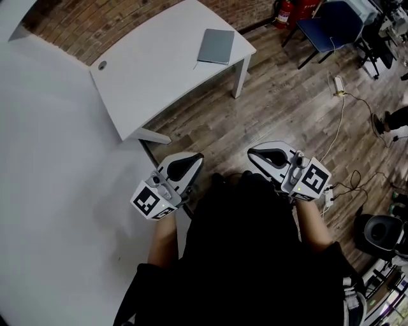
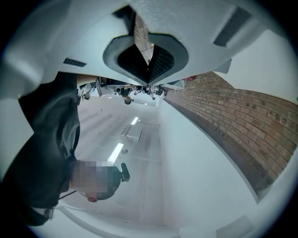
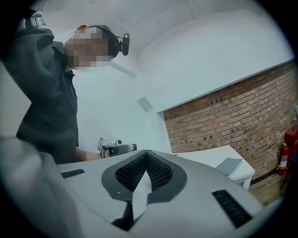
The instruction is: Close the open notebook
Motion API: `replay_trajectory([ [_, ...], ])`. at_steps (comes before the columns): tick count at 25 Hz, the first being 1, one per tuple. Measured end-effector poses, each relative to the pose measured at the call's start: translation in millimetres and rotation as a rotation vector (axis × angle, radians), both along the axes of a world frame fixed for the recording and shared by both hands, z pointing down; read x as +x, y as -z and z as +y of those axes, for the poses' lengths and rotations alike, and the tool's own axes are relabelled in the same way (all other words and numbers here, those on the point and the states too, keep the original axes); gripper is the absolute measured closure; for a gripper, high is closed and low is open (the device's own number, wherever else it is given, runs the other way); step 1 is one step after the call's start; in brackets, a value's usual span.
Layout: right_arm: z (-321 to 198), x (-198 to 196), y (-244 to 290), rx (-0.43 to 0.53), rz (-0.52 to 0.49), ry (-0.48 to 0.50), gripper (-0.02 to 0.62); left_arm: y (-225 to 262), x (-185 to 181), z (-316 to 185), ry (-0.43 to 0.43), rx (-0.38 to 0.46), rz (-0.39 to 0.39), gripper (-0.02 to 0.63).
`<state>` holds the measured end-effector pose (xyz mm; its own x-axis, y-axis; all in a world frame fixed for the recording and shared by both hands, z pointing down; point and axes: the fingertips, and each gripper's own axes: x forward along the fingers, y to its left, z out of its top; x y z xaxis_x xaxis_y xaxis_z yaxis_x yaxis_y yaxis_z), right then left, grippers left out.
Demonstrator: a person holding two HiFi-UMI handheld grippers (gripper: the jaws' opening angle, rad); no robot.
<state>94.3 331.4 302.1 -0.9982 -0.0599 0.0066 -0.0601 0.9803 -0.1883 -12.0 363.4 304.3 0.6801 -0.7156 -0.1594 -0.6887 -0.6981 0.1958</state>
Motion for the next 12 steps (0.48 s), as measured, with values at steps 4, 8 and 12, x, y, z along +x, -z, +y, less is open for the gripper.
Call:
replay_trajectory([
  [4,-3,24,10,0.013,-0.009,0.008,0.589,10,17,-10,-0.003,0.024,-0.027,0.589],
  [8,-10,66,17,0.036,-0.023,-0.011,0.589,-2,63,-22,-0.041,0.013,-0.071,0.589],
  [12,-22,116,12,0.038,-0.020,-0.086,0.589,-7,110,-25,-0.107,-0.004,-0.087,0.589],
])
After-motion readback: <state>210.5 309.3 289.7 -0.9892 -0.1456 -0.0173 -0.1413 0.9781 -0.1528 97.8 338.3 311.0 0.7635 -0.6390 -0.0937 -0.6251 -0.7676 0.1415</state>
